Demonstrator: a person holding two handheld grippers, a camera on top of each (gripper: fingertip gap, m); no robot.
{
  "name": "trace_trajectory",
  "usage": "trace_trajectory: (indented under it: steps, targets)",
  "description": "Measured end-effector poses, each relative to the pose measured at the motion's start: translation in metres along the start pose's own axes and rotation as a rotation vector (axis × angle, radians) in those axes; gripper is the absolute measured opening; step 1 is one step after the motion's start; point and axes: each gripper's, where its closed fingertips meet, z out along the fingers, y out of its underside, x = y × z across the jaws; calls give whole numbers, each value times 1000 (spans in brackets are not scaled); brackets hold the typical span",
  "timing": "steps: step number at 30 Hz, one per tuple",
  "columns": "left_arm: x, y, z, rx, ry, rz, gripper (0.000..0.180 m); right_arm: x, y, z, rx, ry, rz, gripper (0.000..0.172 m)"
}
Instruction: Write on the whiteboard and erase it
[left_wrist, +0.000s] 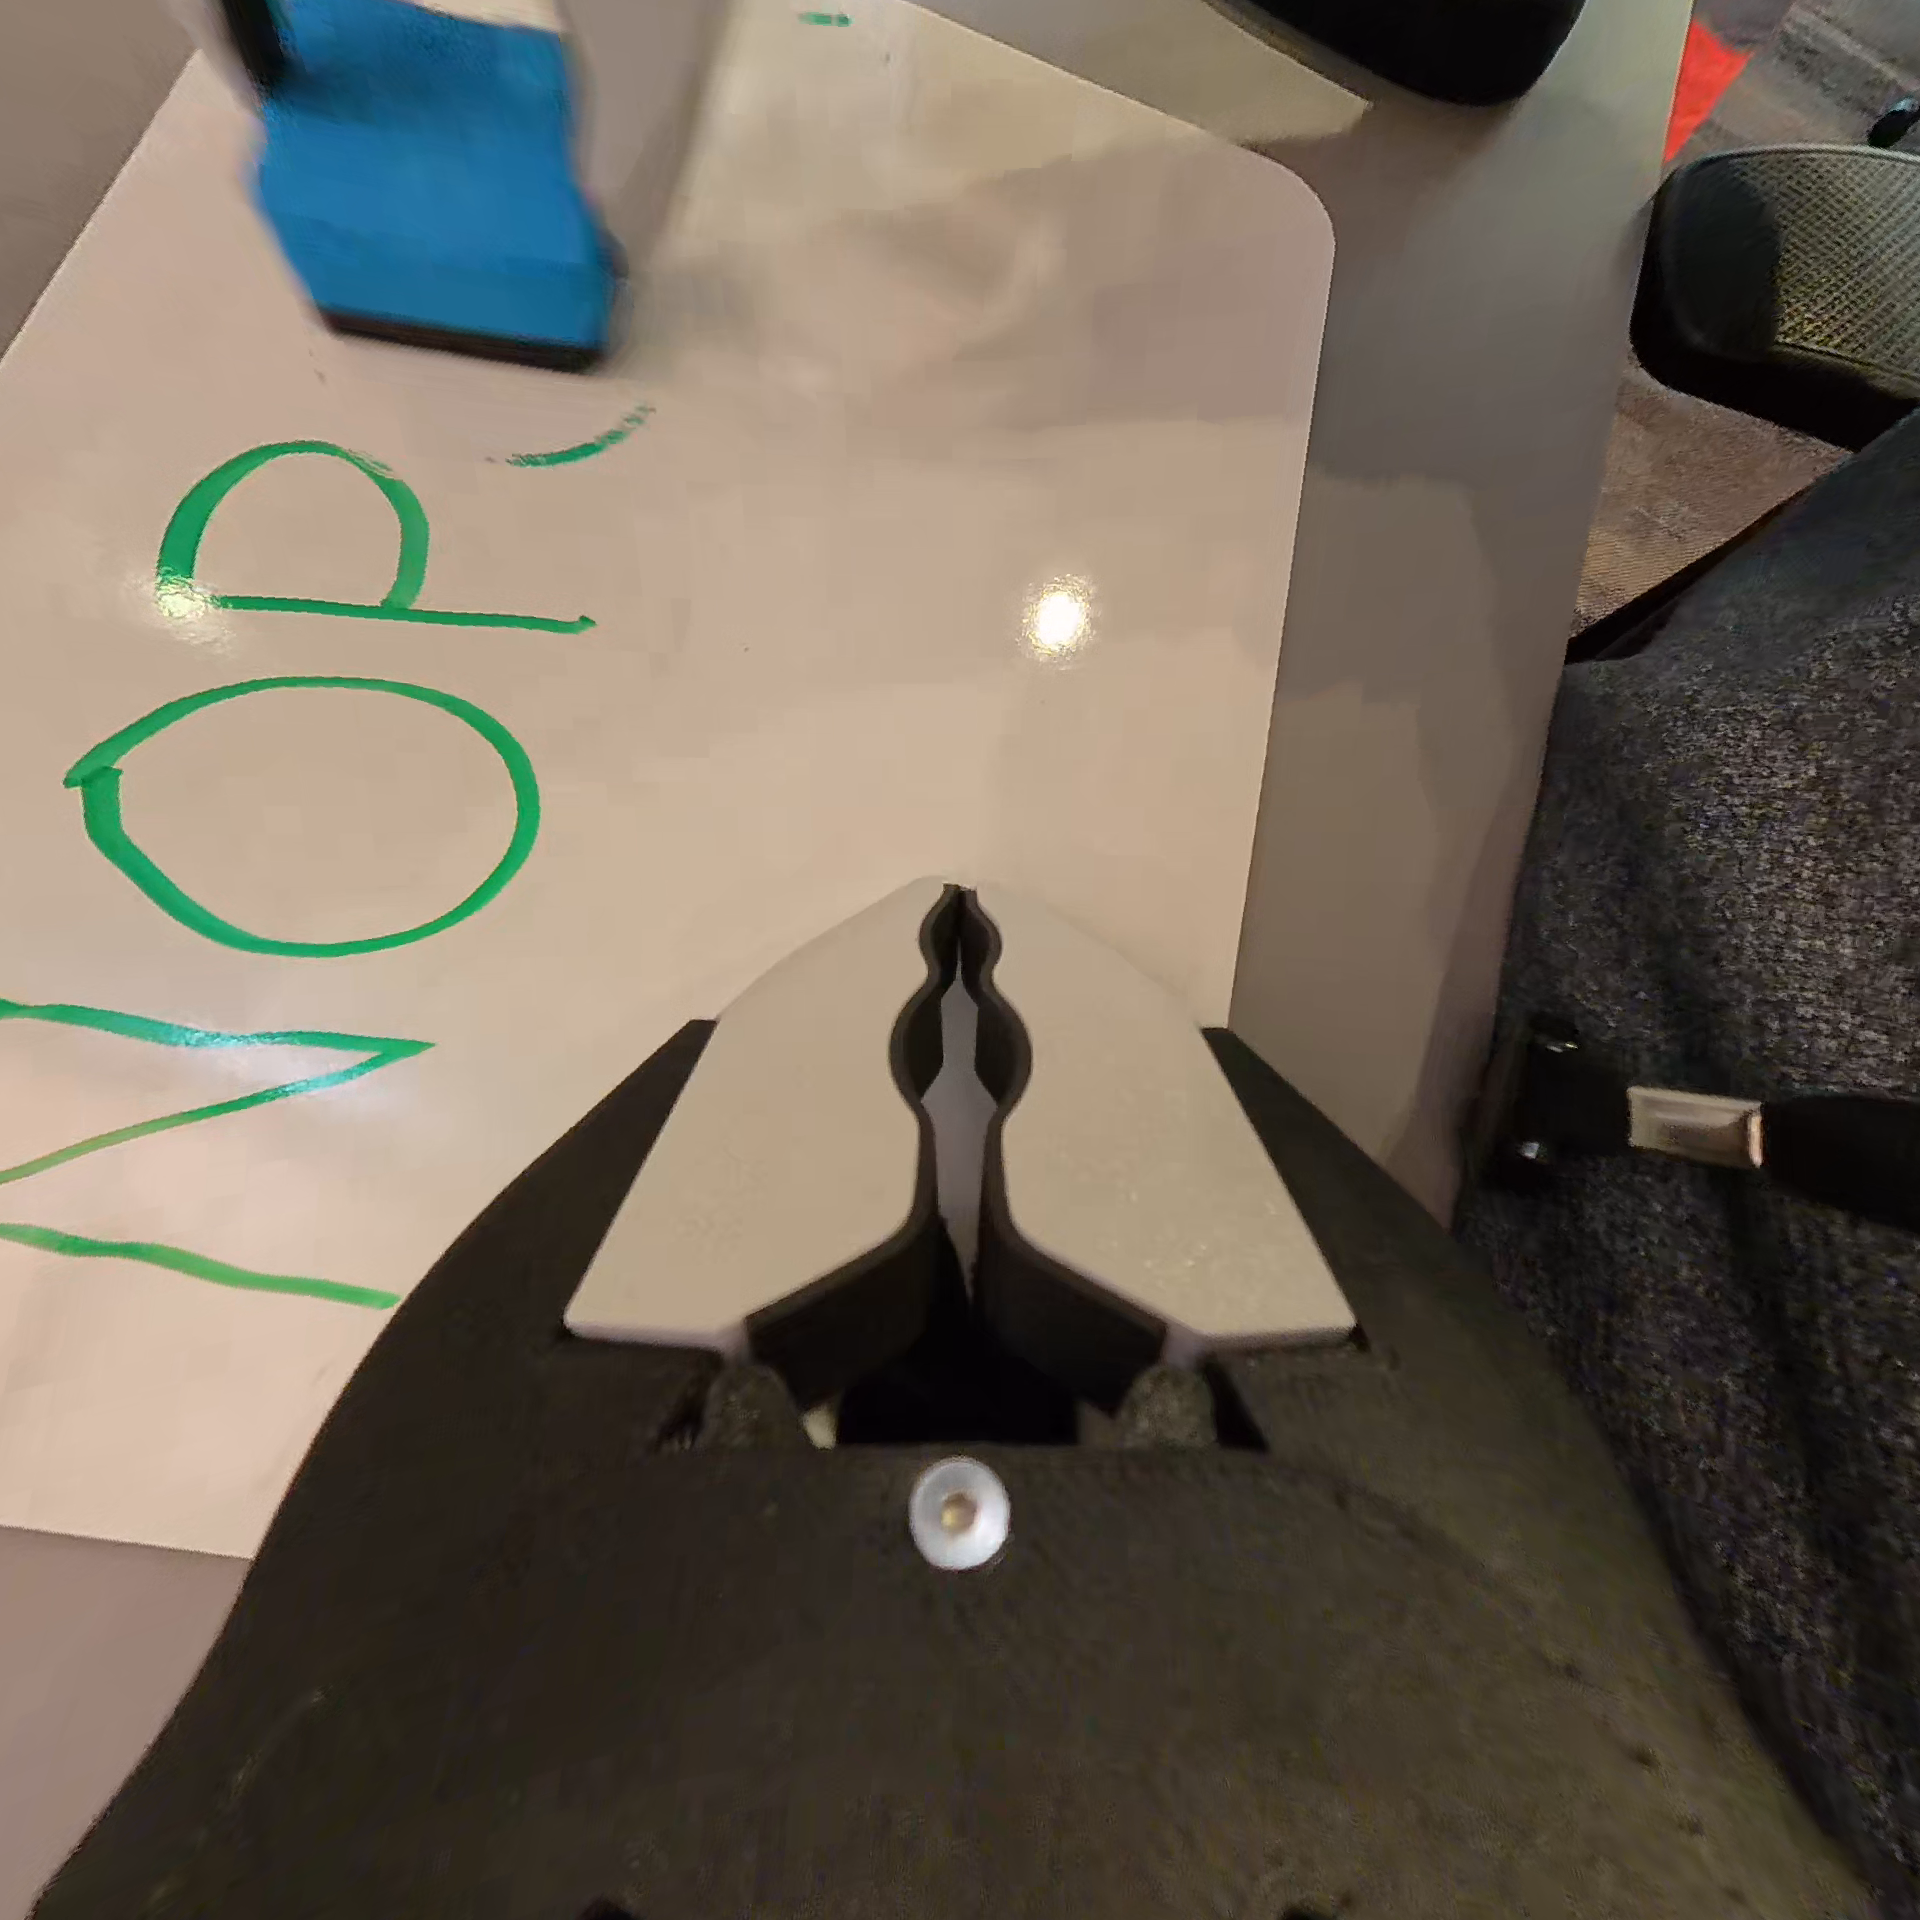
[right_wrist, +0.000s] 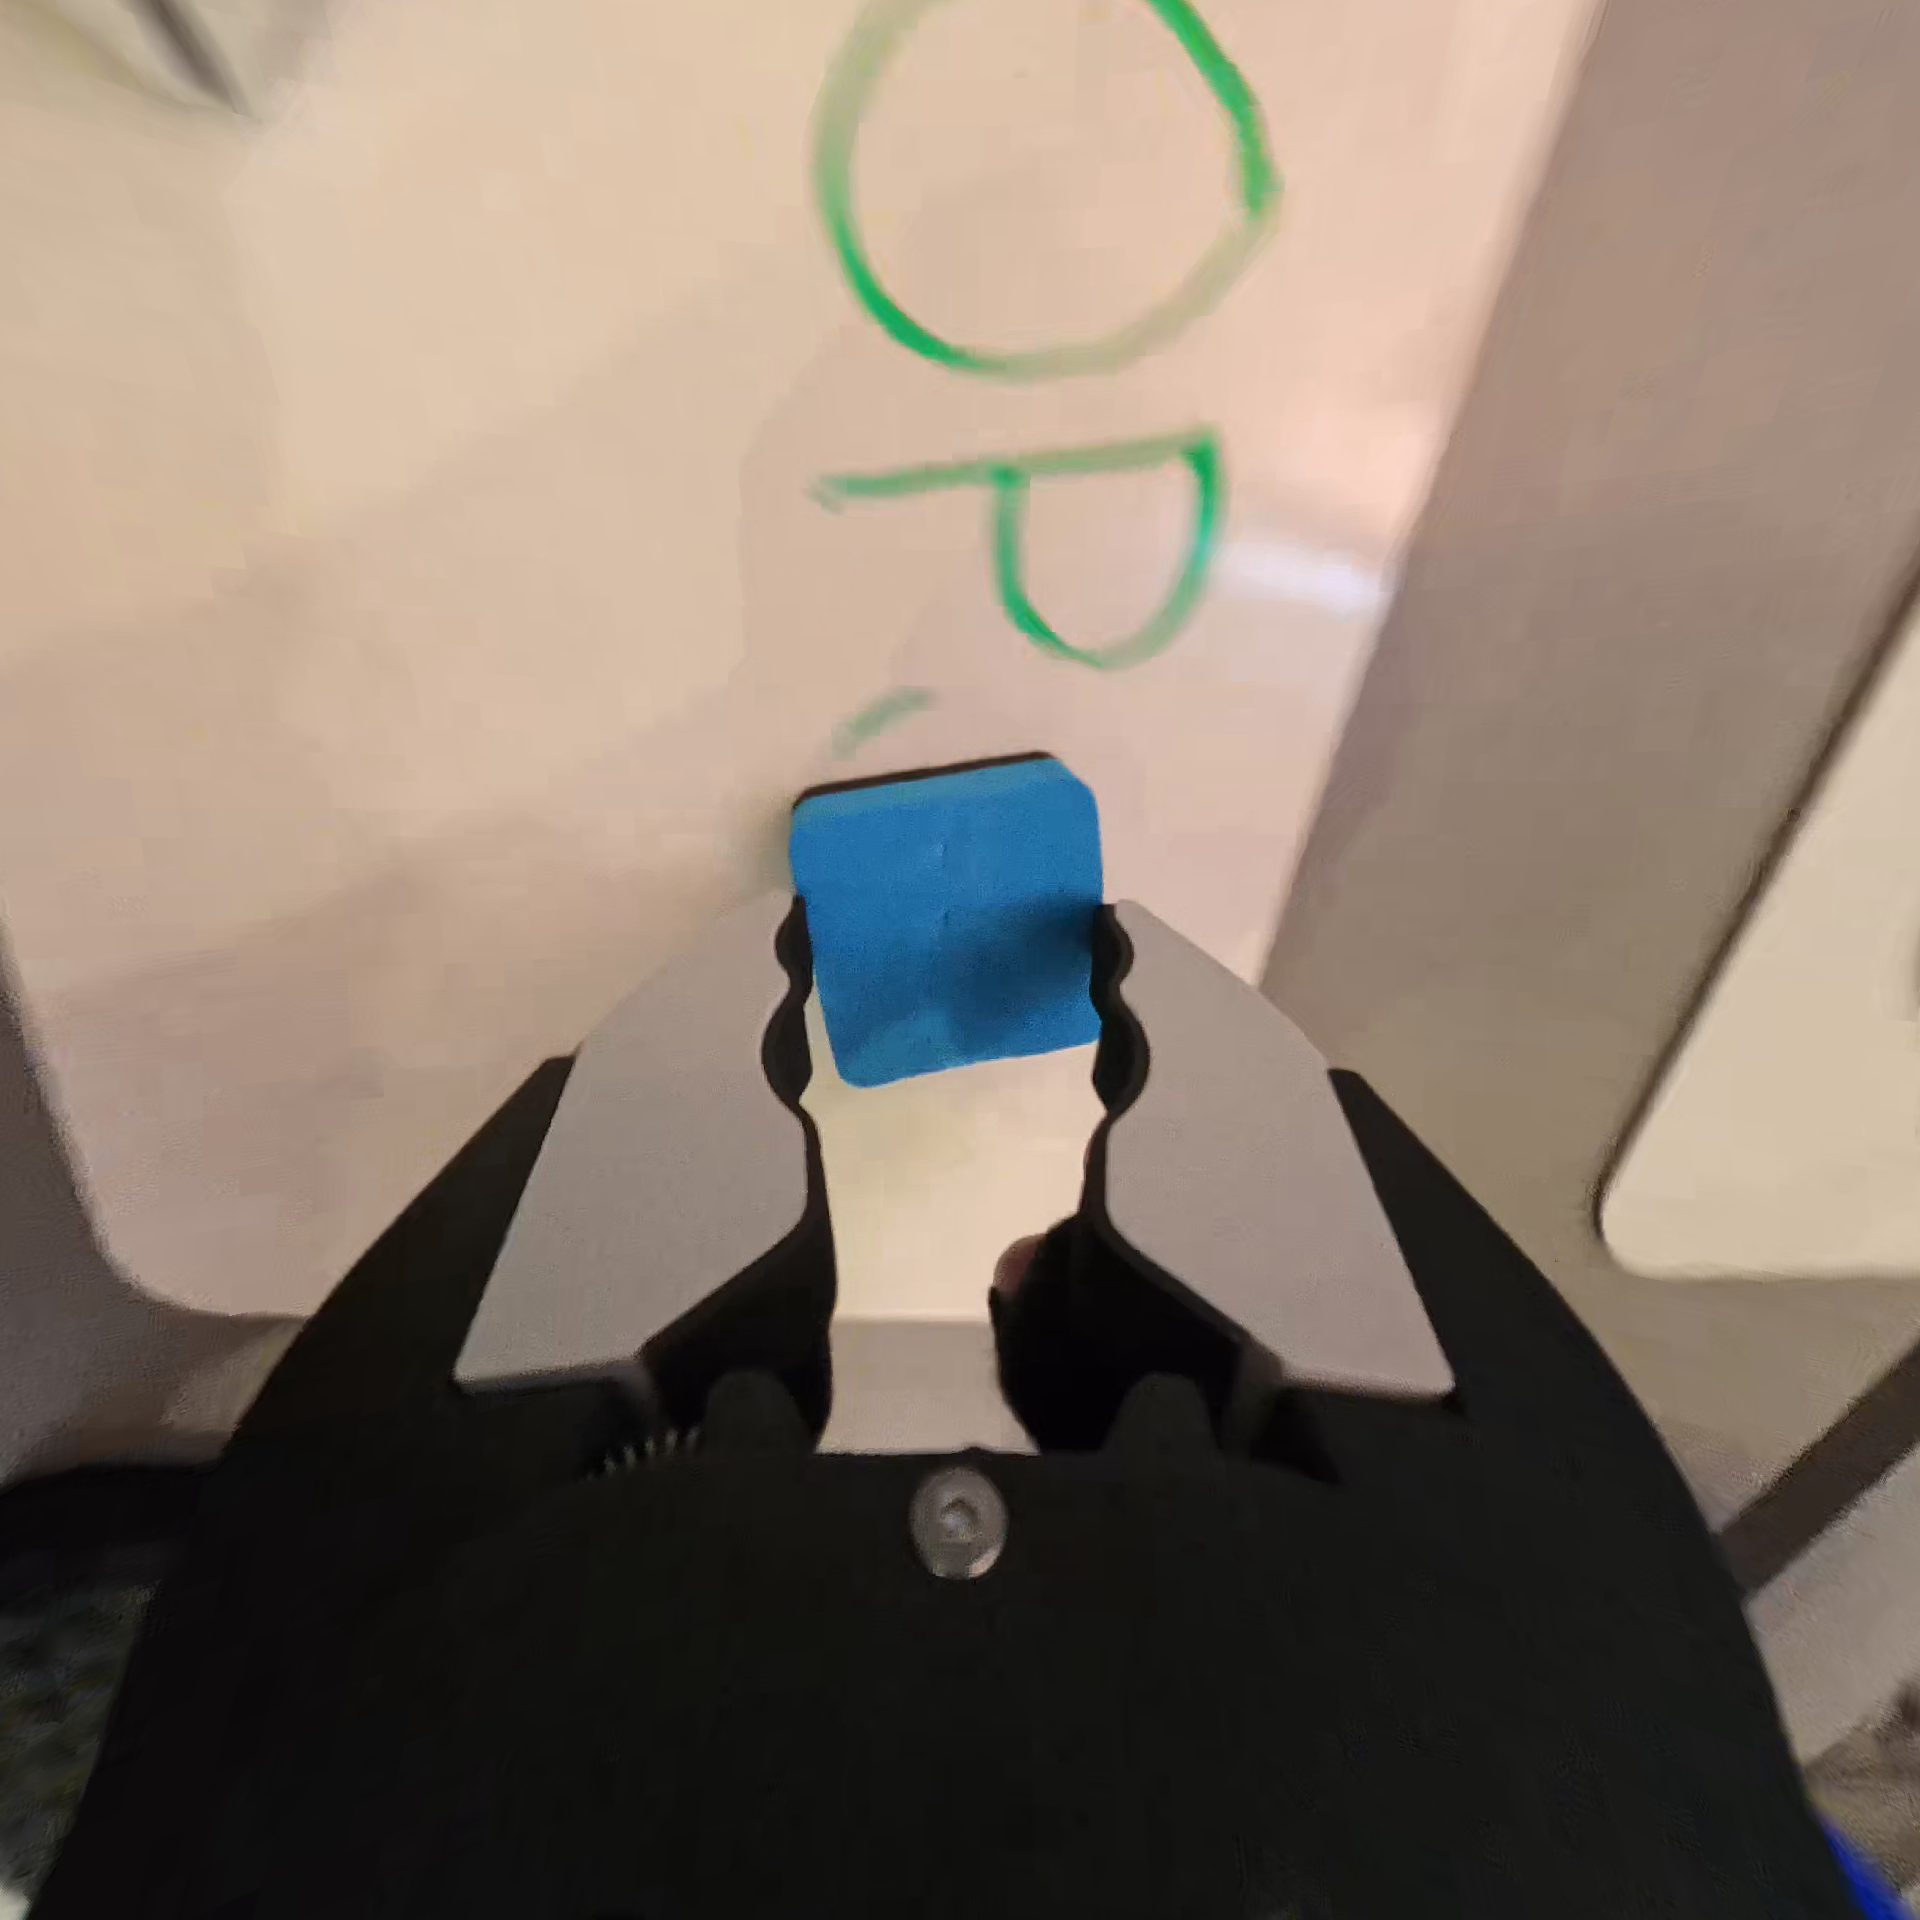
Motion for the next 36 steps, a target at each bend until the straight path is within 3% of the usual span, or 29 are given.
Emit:
trace_trajectory:
  steps: [1, 2, 5, 8, 9, 12, 17, 19, 21, 23, 25, 28, 31, 36]
  targets:
    - [0, 0, 0, 0, 2, -2, 1, 18, 8, 2, -9, 49, 75, 54]
    - [0, 0, 0, 0, 6, -6, 1, 25, 3, 3, 8, 52, 117, 53]
    - [0, 0, 0, 0, 4, -3, 1, -8, -27, 4, 43, -16, -67, 53]
    - [0, 0, 0, 0, 3, -3, 1, 18, 3, 3, -20, 34, 56, 53]
    - [0, 0, 0, 0, 6, -6, 1, 22, -6, 4, 7, 42, 71, 53]
    - [0, 0, 0, 0, 6, -5, 1, -10, -34, 5, 41, -2, -95, 53]
    - [0, 0, 0, 1, 15, -14, 1, -25, 56, -13, -84, -59, 125, 53]
    - [0, 0, 0, 1, 17, -16, 1, -43, 66, -17, -100, -57, 135, 53]
    - [0, 0, 0, 1, 14, -13, 1, -43, 51, -13, 9, 5, 156, 53]
    - [0, 0, 0, 1, 14, -14, 1, -34, 76, -15, -45, 77, 250, 53]
    - [0, 0, 0, 1, 9, -9, 1, -46, 100, -21, -63, 27, 326, 53]
    - [0, 0, 0, 1, 16, -17, 1, -51, 75, -17, -2, 68, 221, 53]
    - [0, 0, 0, 1, 14, -16, 1, -43, 81, -17, -2, 86, 297, 53]
    - [0, 0, 0, 1, 17, -18, 1, -36, 29, -8, 61, 64, 157, 53]
